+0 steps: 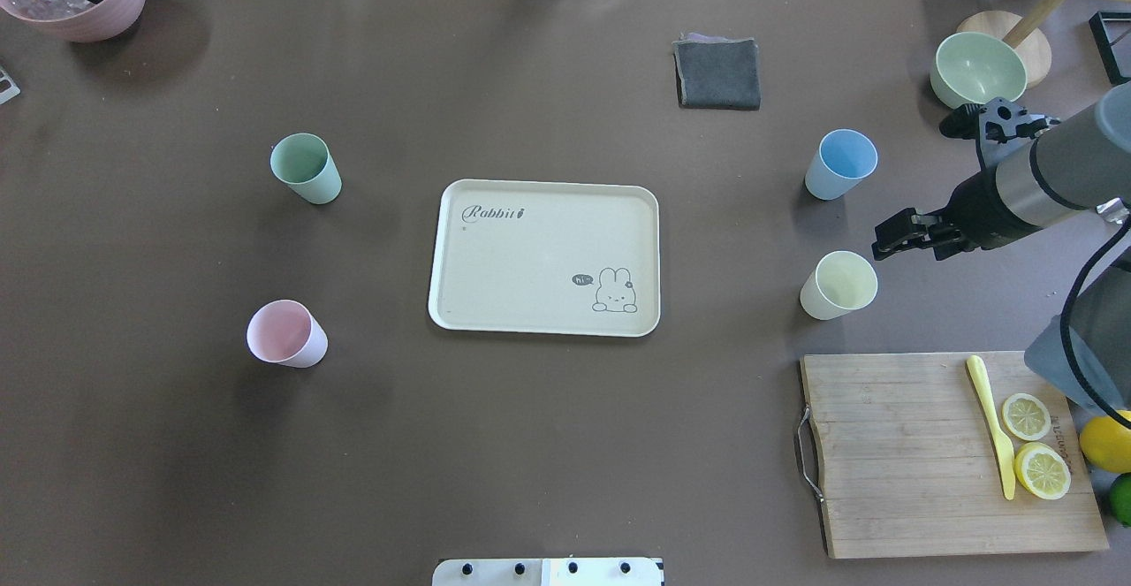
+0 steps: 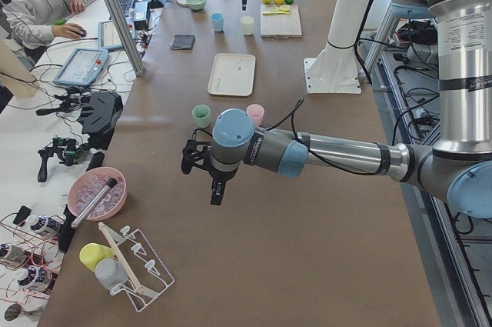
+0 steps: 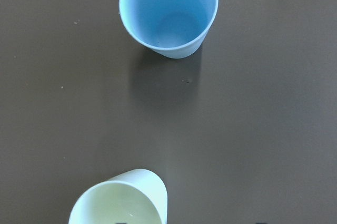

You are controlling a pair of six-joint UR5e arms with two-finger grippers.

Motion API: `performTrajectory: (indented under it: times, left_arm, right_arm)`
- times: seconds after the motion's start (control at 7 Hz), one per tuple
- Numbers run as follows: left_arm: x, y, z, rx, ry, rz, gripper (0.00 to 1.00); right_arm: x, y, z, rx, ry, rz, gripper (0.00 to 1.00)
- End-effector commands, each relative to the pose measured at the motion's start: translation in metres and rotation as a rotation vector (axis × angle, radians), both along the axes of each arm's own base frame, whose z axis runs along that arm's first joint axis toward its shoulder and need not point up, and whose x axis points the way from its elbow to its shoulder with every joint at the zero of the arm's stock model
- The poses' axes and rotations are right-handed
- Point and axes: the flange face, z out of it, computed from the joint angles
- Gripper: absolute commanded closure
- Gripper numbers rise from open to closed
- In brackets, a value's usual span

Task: Place all cups on tray

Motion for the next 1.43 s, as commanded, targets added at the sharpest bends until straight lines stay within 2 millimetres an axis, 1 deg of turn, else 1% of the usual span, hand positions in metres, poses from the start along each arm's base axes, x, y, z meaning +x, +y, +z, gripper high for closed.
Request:
performTrajectory:
  times: [0.0, 0.14, 0.29, 0.43, 0.57, 0.71, 0.86, 1.0, 1.14, 1.29]
  left_arm:
    - [0.046, -0.012, -0.016, -0.054, 0.035, -0.011, 0.02]
    - [0.091, -0.019, -0.031, -0.069, 0.024, -0.056, 0.02]
    - [0.131, -0.018, -0.041, -0.084, 0.043, -0.061, 0.02]
    - [0.155, -0.017, -0.064, -0.097, 0.073, -0.058, 0.02]
    - [0.177, -0.015, -0.084, -0.113, 0.099, -0.052, 0.02]
    - [0.204, -0.019, -0.106, -0.131, 0.126, -0.054, 0.02]
    - [0.235, -0.021, -0.126, -0.149, 0.143, -0.057, 0.02]
    - [0.274, -0.017, -0.141, -0.17, 0.146, -0.06, 0.02]
    - [0.304, -0.008, -0.144, -0.176, 0.131, -0.056, 0.02]
    - [0.332, 0.003, -0.154, -0.176, 0.132, -0.027, 0.02]
  right_arm:
    - [-0.021, 0.001, 0.006, -0.015, 0.01, -0.021, 0.16]
    - [-0.025, 0.003, 0.007, -0.018, 0.012, -0.03, 0.17]
    - [-0.032, 0.003, 0.011, -0.024, 0.019, -0.04, 0.2]
    - [-0.037, 0.003, 0.015, -0.032, 0.024, -0.047, 0.3]
    - [-0.041, 0.005, 0.016, -0.033, 0.027, -0.054, 0.57]
    - [-0.045, 0.006, 0.019, -0.032, 0.035, -0.057, 0.96]
    - [-0.047, 0.005, 0.014, -0.027, 0.028, -0.059, 1.0]
    - [-0.054, -0.003, -0.007, -0.022, 0.005, -0.05, 1.0]
    - [-0.062, -0.008, -0.034, -0.054, -0.01, -0.022, 1.0]
    - [-0.073, -0.018, -0.066, -0.06, -0.009, -0.02, 1.0]
